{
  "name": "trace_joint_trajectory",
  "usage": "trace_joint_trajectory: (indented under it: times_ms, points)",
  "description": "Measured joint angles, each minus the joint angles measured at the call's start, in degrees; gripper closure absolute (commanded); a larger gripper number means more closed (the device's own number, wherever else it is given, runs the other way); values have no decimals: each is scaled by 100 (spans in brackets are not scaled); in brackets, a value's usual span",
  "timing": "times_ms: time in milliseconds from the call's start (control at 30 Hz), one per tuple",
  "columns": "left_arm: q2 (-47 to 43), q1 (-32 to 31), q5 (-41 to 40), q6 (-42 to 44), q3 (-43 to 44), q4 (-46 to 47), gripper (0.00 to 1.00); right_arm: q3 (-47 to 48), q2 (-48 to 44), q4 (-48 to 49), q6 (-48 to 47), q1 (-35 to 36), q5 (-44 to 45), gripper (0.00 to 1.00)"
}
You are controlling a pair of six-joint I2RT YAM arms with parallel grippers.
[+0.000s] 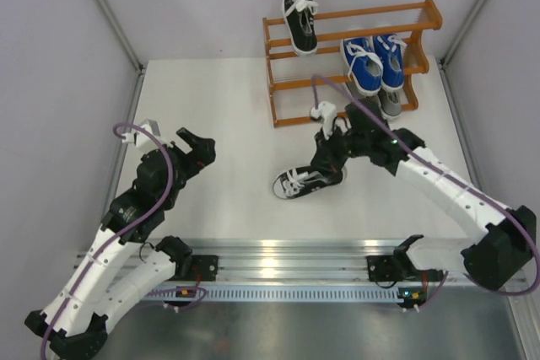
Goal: Place and organize the shoes onto the shoe shelf
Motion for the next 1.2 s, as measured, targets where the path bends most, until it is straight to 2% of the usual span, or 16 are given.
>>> trace_joint_trajectory:
  times_ms: [200, 367, 400, 433, 500, 567, 600, 733, 867, 900, 933, 967, 1100, 1200]
  points:
    - [0, 0, -85, 39, 0, 0, 2, 1488, -420, -9, 195, -901, -439, 100]
    - [72, 0, -79, 105, -7, 17, 2, 1803, -533, -103, 4, -1165, -706, 99]
    - [103, 0, -76, 118, -7, 22, 2, 1799, -468, -249, -291, -1165, -787, 80]
    - [140, 0, -72, 127, -7, 24, 2, 1781, -387, -437, -588, -1165, -855, 67]
    - [214, 0, -50, 146, -9, 24, 2, 1733, -96, -922, -1349, -1169, -909, 50]
    - [238, -2, -11, 160, -22, 22, 2, 1690, 354, -1427, -2221, -1246, -879, 45]
    - [249, 0, 11, 168, -33, 24, 2, 1624, 538, -1574, -2653, -1329, -861, 39]
    - [247, -2, 66, 190, -127, 33, 2, 1088, 881, -1958, -4640, -2020, -745, 26]
    - [264, 0, 133, 203, -234, 76, 2, 1034, 1060, -2273, -6592, -2518, -697, 26]
    - [282, 0, 157, 208, -247, 81, 2, 1176, 1228, -2422, -6979, -2544, -723, 9]
    - [306, 0, 184, 210, -251, 87, 2, 1357, 1419, -2557, -7263, -2546, -758, 8]
    - [326, -2, 210, 210, -254, 103, 2, 1572, 1663, -2614, -7619, -2557, -793, 1]
    - [343, 0, 299, 205, -332, 146, 2, 2216, 2575, -2868, -8697, -2535, -1019, 1]
    - [291, 0, 358, 197, -400, 144, 2, 2551, 3110, -3047, -9075, -2441, -1047, 2]
